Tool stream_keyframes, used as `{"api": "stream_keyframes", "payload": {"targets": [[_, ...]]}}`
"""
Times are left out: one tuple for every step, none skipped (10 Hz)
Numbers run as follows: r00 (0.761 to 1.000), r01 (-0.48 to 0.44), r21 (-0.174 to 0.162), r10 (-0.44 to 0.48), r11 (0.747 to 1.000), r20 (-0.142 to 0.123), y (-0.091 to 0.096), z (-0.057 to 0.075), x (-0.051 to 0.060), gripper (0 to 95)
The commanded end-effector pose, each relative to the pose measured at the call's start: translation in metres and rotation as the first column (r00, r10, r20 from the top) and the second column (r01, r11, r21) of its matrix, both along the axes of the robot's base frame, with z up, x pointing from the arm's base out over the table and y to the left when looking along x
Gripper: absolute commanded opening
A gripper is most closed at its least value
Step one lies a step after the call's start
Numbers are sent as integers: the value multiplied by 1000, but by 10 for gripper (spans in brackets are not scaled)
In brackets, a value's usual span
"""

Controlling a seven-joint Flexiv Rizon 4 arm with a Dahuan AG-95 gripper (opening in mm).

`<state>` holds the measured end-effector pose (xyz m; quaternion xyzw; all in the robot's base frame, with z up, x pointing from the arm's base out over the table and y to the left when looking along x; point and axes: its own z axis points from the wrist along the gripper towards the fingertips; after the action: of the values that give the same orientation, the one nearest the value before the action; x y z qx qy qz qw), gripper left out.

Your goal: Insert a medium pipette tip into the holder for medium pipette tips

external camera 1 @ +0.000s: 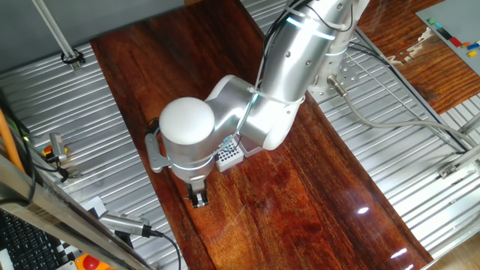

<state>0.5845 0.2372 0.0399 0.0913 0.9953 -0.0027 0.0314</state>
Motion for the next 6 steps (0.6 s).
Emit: {"api": "stream_keyframes", "payload": {"targets": [[1000, -4, -2, 4, 1000, -20, 0, 0, 0, 190], [1000, -5, -2, 5, 1000, -21, 0, 0, 0, 190], [1000, -13, -1, 13, 1000, -22, -1, -4, 0, 190], [1000, -16, 0, 16, 1000, -26, 0, -6, -1, 190], [999, -19, -2, 19, 1000, -29, 1, -10, 0, 190], [999, -21, -2, 21, 1000, -30, 2, -13, 0, 190]]}}
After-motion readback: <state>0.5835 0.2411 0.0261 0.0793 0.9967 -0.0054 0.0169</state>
